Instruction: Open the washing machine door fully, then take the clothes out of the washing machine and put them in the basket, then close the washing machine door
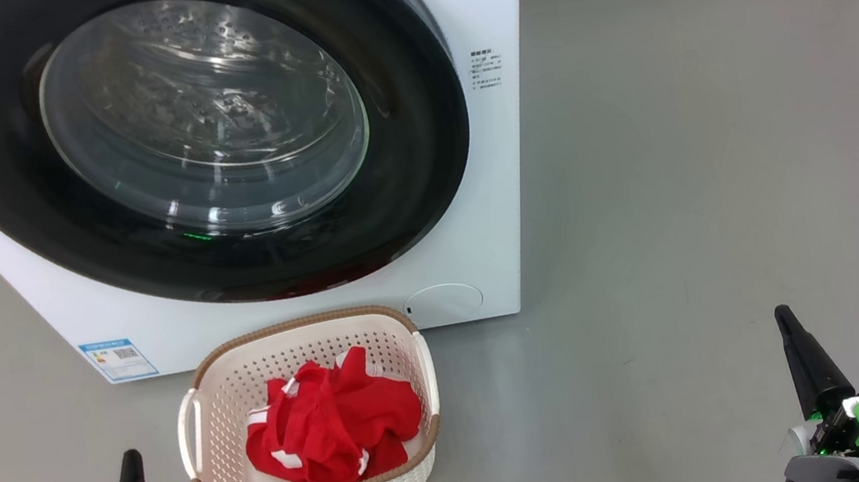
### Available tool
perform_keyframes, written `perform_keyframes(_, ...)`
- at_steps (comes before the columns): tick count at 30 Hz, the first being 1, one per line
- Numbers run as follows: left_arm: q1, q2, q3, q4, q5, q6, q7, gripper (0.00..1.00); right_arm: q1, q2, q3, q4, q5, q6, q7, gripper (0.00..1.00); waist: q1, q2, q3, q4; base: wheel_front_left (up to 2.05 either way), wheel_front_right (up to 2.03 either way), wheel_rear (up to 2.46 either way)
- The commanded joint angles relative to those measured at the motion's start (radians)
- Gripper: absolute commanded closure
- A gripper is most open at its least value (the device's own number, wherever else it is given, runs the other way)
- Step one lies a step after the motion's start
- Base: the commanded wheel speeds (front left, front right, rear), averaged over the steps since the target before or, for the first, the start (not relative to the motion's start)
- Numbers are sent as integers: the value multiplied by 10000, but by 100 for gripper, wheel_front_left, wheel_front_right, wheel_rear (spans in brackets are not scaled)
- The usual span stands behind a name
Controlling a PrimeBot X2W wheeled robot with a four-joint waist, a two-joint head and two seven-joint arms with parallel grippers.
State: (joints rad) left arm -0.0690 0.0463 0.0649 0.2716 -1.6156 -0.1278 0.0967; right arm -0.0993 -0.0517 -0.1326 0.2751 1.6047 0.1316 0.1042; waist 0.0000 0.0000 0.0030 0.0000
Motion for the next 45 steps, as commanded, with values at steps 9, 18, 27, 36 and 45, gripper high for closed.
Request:
perform_keyframes(9, -381, 126, 374, -267, -25, -29, 72, 100, -83, -13, 217, -305, 63, -9, 67, 100, 0, 0, 1, 0, 0, 0, 0)
perform_keyframes(18, -382, 117, 387, -266, -14, -29, 83, 100, -84, -10, 212, -305, 59, -9, 70, 100, 0, 0, 1, 0, 0, 0, 0)
perform_keyframes(27, -383, 108, 401, -266, -3, -29, 94, 100, -84, -7, 207, -304, 55, -9, 74, 100, 0, 0, 1, 0, 0, 0, 0)
perform_keyframes(36, -384, 99, 413, -266, 7, -29, 104, 100, -85, -4, 203, -304, 52, -9, 78, 100, 0, 0, 1, 0, 0, 0, 0)
perform_keyframes(45, -385, 92, 424, -266, 16, -29, 112, 100, -85, -1, 200, -304, 49, -9, 81, 100, 0, 0, 1, 0, 0, 0, 0)
